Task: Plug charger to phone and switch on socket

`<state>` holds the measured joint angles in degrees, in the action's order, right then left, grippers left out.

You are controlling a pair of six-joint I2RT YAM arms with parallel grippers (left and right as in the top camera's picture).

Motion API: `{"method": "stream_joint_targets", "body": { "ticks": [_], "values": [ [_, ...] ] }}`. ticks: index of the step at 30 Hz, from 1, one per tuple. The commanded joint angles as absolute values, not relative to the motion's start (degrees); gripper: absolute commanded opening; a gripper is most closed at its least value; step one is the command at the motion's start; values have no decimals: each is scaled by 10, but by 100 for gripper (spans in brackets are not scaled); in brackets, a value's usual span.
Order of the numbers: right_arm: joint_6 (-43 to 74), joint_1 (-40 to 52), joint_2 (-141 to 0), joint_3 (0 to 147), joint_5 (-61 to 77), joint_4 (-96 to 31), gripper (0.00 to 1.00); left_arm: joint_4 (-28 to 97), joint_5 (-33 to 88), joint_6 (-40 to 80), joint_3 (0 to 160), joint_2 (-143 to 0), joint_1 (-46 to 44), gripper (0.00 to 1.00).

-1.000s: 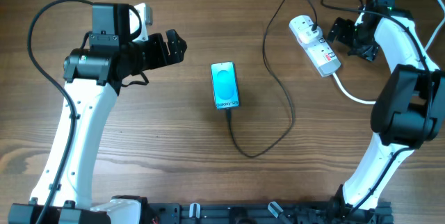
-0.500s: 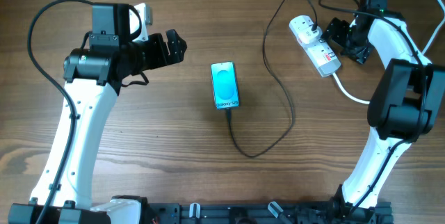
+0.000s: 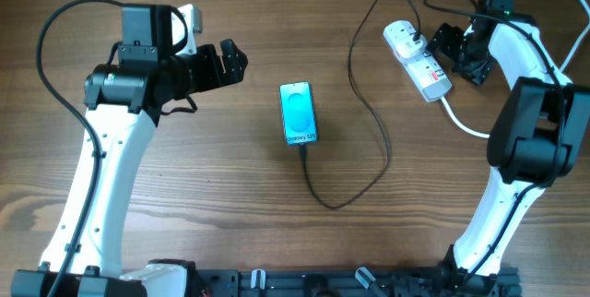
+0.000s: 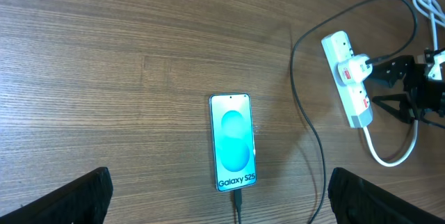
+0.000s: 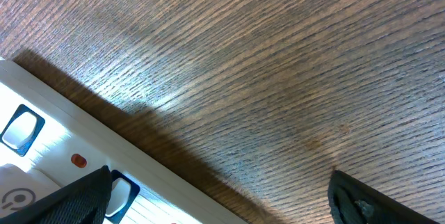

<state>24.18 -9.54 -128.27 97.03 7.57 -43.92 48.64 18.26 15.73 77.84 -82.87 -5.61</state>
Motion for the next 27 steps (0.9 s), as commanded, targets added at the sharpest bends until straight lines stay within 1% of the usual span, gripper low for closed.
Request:
{"method": "stream_joint_targets", "body": {
  "ticks": [1,20,27],
  "values": [
    [225,-82,-1319,959,105,-464,100,486,179,150,777,-829,-58,100],
    [227,-53,-1319,958,107,-474,100,486,179,150,777,-829,-58,100],
    [228,-51,-1324,920,109,-451,100,485,179,150,777,-829,-58,100]
  ]
}}
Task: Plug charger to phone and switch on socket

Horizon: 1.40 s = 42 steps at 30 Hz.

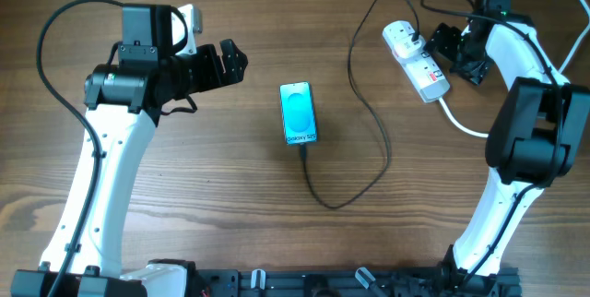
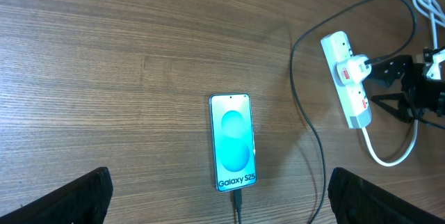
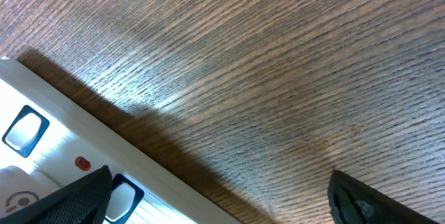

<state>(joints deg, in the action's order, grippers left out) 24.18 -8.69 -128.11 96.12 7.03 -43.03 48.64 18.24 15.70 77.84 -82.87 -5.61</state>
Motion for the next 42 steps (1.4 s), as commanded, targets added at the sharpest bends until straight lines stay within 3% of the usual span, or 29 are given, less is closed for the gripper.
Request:
{"method": "stream_joint_targets", "body": {
  "ticks": [1,24,42],
  "values": [
    [225,-51,-1324,920,119,-450,99,485,179,150,777,-829,-58,100],
    [225,-53,-1321,1110,0,-632,100,485,179,150,777,-829,-58,100],
    [255,-53,-1322,1011,52,-549,100,486,179,150,777,-829,-58,100]
  ]
}}
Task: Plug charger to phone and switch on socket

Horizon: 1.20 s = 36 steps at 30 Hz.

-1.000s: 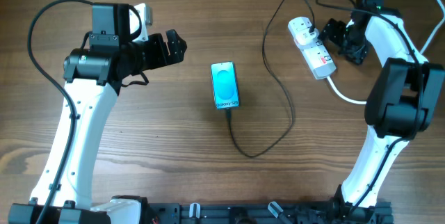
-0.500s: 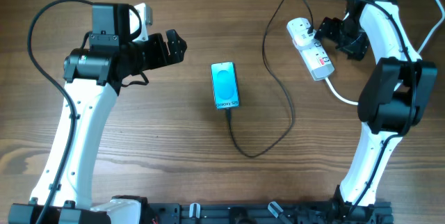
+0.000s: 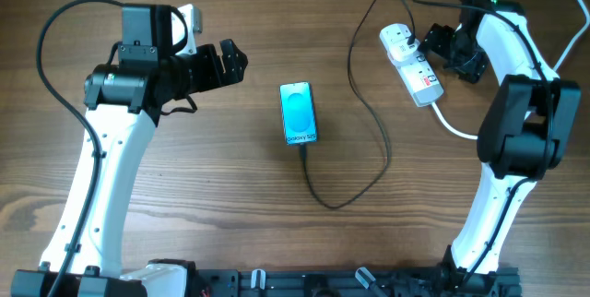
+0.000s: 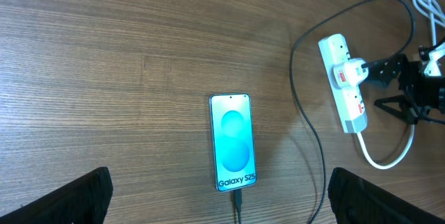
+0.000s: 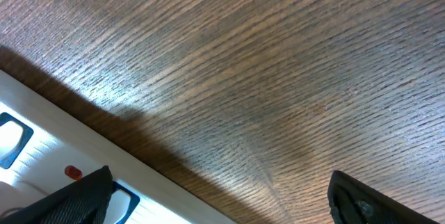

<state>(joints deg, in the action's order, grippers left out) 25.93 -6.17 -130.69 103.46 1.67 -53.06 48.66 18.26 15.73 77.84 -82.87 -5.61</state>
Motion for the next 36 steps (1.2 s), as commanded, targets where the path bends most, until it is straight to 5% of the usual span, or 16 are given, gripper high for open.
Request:
{"method": "stream_joint_targets", "body": {
  "ticks": [1,36],
  "values": [
    [255,-53,-1322,1011,52,-554,100,486,179,150,777,-829,-58,100],
    [243,-53,-1321,1050,48,-611,100,485,179,150,777,-829,-58,100]
  ]
}}
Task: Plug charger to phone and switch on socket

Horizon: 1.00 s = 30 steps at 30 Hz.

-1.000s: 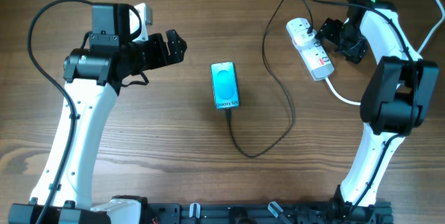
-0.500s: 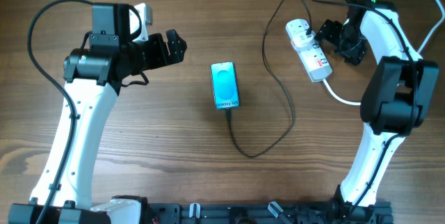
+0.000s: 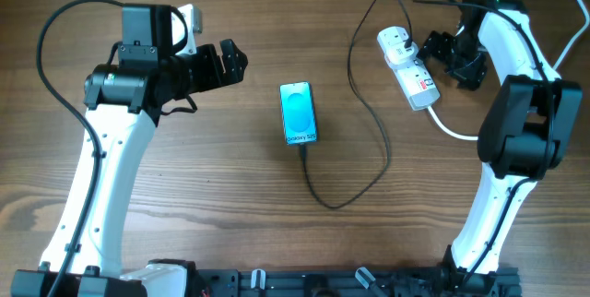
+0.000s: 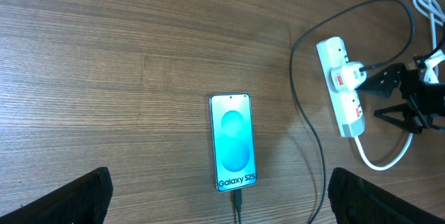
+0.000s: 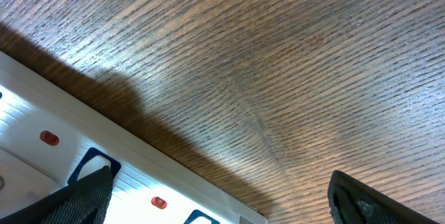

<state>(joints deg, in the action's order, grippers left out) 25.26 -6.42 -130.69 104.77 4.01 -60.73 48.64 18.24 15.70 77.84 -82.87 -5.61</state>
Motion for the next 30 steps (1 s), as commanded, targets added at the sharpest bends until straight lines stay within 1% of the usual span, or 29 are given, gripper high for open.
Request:
{"method": "stream_joint_targets", "body": {
  "ticks": [1,7,15,24,30],
  "values": [
    [246,-53,-1321,1054,48,-611,100,485,179,150,777,-829,-58,100],
    [256,-53,-1310,1069,53,-609,100,485,179,150,777,-829,-58,100],
    [274,-54,-1310,1068,52,-577,100,486,179,150,777,-829,-58,100],
    [272,-53,-1310,1046,55,-576,100,485,179,150,777,-829,-58,100],
    [271,-53,-1310,994,74,-539,100,485,179,150,777,-829,-58,100]
  ]
}}
